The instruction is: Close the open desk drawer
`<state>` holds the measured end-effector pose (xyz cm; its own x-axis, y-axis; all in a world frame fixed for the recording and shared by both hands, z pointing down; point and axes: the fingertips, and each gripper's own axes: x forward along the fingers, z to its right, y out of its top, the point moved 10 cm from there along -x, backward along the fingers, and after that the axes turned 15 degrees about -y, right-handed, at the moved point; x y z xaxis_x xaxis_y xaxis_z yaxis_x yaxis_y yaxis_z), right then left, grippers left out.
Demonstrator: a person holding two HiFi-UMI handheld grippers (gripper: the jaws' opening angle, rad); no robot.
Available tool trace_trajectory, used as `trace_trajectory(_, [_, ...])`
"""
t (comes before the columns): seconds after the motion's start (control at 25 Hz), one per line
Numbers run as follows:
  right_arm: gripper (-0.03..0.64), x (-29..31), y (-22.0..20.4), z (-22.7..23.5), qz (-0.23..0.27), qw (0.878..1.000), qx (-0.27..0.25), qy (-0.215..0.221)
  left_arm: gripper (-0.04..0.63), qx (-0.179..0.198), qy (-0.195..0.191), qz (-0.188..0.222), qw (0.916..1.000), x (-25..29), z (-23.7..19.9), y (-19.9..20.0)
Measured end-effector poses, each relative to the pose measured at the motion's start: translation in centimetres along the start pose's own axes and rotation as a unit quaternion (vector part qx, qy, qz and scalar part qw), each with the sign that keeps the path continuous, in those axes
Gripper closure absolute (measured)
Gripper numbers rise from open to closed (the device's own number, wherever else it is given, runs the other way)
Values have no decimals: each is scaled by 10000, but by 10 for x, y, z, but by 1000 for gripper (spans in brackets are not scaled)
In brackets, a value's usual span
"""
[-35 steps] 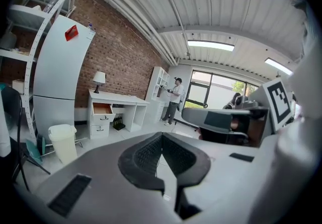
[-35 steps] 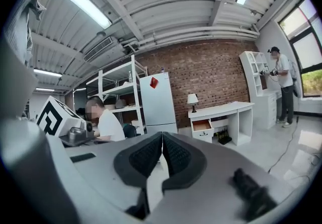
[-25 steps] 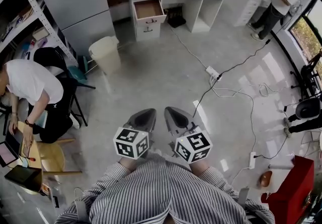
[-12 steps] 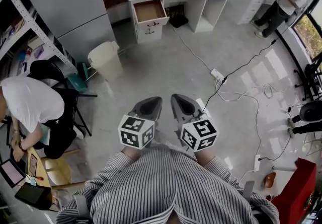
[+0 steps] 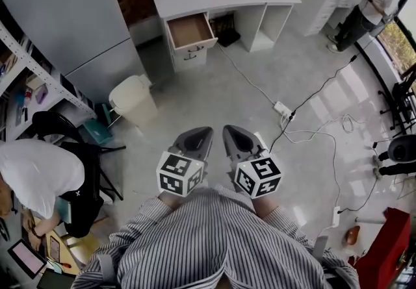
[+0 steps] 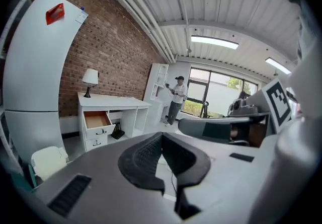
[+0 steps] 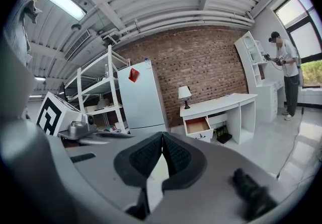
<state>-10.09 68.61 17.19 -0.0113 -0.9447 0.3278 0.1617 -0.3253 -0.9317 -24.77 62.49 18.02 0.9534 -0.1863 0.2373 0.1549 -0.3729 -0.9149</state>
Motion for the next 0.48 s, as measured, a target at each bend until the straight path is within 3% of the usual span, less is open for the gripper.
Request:
trace_trajectory(0.12, [600,22,0,2,-52,10000,60,5,583,95,-75,-86,9999,8,-18,2])
trace_trajectory(0.48, [600,82,12,27,-221,9997,53,11,583,-121,-32,-178,9998,41,-68,9])
